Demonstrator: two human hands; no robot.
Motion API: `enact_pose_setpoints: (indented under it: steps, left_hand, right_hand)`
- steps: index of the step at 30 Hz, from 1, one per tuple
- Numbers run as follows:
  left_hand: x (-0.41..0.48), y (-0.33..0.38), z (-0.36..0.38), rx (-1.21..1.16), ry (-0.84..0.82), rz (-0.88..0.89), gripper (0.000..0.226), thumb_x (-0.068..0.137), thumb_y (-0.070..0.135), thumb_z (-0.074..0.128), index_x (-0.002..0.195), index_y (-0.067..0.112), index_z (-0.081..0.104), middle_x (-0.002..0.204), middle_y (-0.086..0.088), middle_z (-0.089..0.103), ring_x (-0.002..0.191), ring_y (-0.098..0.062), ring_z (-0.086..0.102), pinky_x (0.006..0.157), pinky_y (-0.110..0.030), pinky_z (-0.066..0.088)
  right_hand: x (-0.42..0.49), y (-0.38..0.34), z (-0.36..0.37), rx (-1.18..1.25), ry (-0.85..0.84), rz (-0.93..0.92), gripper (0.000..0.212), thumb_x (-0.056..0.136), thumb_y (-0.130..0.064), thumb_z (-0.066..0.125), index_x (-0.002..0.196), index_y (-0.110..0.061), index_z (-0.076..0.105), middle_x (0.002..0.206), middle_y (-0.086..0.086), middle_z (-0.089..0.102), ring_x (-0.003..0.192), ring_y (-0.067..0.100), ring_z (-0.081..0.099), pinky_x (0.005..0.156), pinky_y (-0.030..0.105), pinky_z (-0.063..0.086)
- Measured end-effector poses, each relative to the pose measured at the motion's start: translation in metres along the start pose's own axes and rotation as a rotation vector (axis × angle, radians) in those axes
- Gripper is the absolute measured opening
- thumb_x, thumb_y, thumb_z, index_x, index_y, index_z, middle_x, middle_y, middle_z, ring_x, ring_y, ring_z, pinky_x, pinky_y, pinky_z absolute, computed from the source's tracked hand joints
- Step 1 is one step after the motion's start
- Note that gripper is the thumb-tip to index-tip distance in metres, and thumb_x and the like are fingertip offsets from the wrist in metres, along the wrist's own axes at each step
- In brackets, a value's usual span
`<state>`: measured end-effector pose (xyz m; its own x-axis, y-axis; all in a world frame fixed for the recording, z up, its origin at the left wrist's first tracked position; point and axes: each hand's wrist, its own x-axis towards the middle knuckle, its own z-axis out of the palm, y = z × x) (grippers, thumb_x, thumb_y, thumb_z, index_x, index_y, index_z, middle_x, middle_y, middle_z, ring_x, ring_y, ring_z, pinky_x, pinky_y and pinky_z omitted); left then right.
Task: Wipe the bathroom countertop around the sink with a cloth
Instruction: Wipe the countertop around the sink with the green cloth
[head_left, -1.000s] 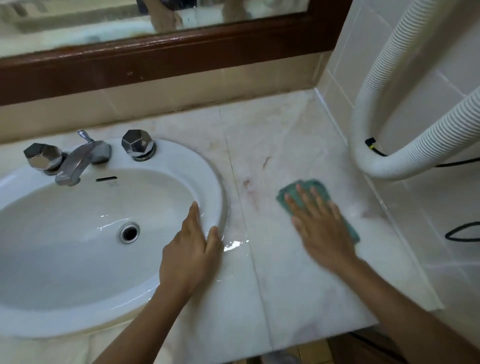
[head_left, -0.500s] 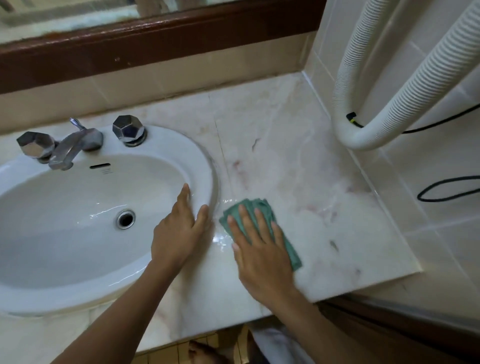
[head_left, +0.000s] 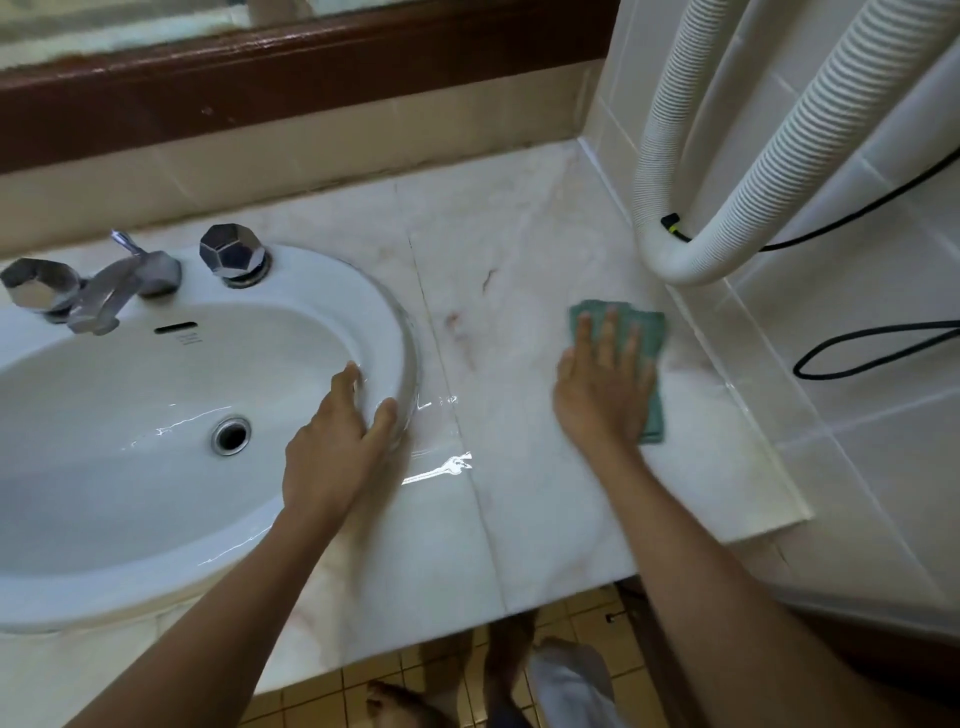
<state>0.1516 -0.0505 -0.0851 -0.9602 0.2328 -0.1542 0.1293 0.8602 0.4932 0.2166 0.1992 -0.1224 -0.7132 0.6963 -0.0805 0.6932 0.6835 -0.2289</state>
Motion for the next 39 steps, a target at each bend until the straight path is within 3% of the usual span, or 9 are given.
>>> enact_pose_setpoints:
  steps: [3,5,10,14,21,26,31,35,39]
  left_hand:
    - [0.0,0.001,-0.001,-0.02,-0.002,-0.017,0.06,0.091,0.055,0.043,0.144,0.032,0.027,0.144,0.005,0.049,0.119,-0.03,0.055,0.088,-0.039,0.036]
    - [-0.001,0.0,-0.003,-0.042,-0.019,-0.023,0.062,0.092,0.056,0.043,0.146,0.033,0.025,0.147,0.006,0.046,0.124,-0.029,0.052,0.093,-0.039,0.036]
    - [-0.019,-0.014,-0.01,0.08,-0.122,-0.025,0.061,0.096,0.056,0.035,0.15,0.029,0.025,0.15,0.005,0.042,0.13,-0.027,0.046,0.099,-0.04,0.035]
    - [-0.061,-0.051,-0.012,0.219,-0.018,0.118,0.066,0.087,0.051,0.028,0.143,0.017,0.041,0.127,-0.009,0.058,0.112,-0.033,0.053,0.091,-0.043,0.039]
    - [-0.128,-0.12,-0.028,0.061,0.121,0.21,0.054,0.094,0.041,0.034,0.145,0.023,0.043,0.155,0.002,0.033,0.144,-0.022,0.027,0.109,-0.04,0.028]
    - [-0.184,-0.2,-0.057,-0.183,0.332,0.1,0.045,0.092,0.037,0.041,0.131,0.022,0.057,0.151,0.004,0.037,0.135,-0.018,0.037,0.103,-0.043,0.034]
    - [-0.218,-0.334,-0.109,-0.112,0.604,-0.311,0.05,0.088,0.033,0.047,0.134,0.015,0.052,0.154,-0.008,0.032,0.137,-0.035,0.03,0.099,-0.06,0.032]
    - [-0.22,-0.433,-0.161,-0.063,0.562,-0.67,0.053,0.097,0.03,0.05,0.146,0.018,0.035,0.161,-0.007,0.012,0.147,-0.033,0.009,0.107,-0.064,0.021]
    - [-0.223,-0.475,-0.182,-0.019,0.41,-0.619,0.059,0.098,0.033,0.047,0.152,0.019,0.025,0.161,-0.012,0.012,0.141,-0.037,0.028,0.105,-0.061,0.03]
  right_hand:
    - [-0.06,-0.06,0.016,0.056,0.02,-0.192,0.058,0.092,-0.036,0.025,0.147,-0.02,0.038,0.157,0.008,0.027,0.144,0.034,0.024,0.111,0.054,0.023]
    - [-0.115,-0.081,0.025,0.064,-0.039,-0.369,0.058,0.096,-0.037,0.026,0.151,-0.02,0.026,0.16,0.006,0.015,0.147,0.032,0.009,0.116,0.055,0.013]
    - [-0.184,-0.023,0.016,-0.022,-0.122,-0.711,0.057,0.097,-0.037,0.029,0.152,-0.032,0.017,0.161,-0.003,0.011,0.148,0.023,0.007,0.116,0.051,0.015]
    - [-0.143,0.06,-0.005,-0.085,-0.095,-0.501,0.057,0.098,-0.04,0.016,0.153,-0.035,0.003,0.162,-0.004,0.003,0.149,0.021,0.003,0.116,0.05,0.018]
    - [-0.125,0.008,-0.007,-0.022,-0.075,0.058,0.057,0.1,-0.041,0.016,0.154,-0.026,0.003,0.162,0.002,-0.005,0.148,0.027,-0.001,0.118,0.052,0.007]
    - [-0.182,-0.08,0.015,0.01,-0.139,-0.077,0.055,0.101,-0.041,0.016,0.154,-0.03,0.002,0.162,-0.002,-0.007,0.148,0.023,-0.003,0.118,0.05,0.001]
    - [-0.282,-0.167,0.043,0.011,-0.123,-0.187,0.055,0.101,-0.04,0.018,0.154,-0.025,0.01,0.162,0.002,-0.001,0.148,0.027,-0.001,0.119,0.048,0.003]
    - [-0.364,-0.237,0.065,0.023,-0.175,-0.225,0.057,0.101,-0.04,0.019,0.154,-0.023,0.005,0.161,0.004,-0.005,0.148,0.027,-0.007,0.118,0.048,-0.001]
    - [-0.418,-0.317,0.089,0.027,-0.233,-0.412,0.067,0.091,-0.047,0.004,0.153,-0.024,0.003,0.161,0.003,-0.008,0.148,0.026,-0.011,0.118,0.047,-0.005]
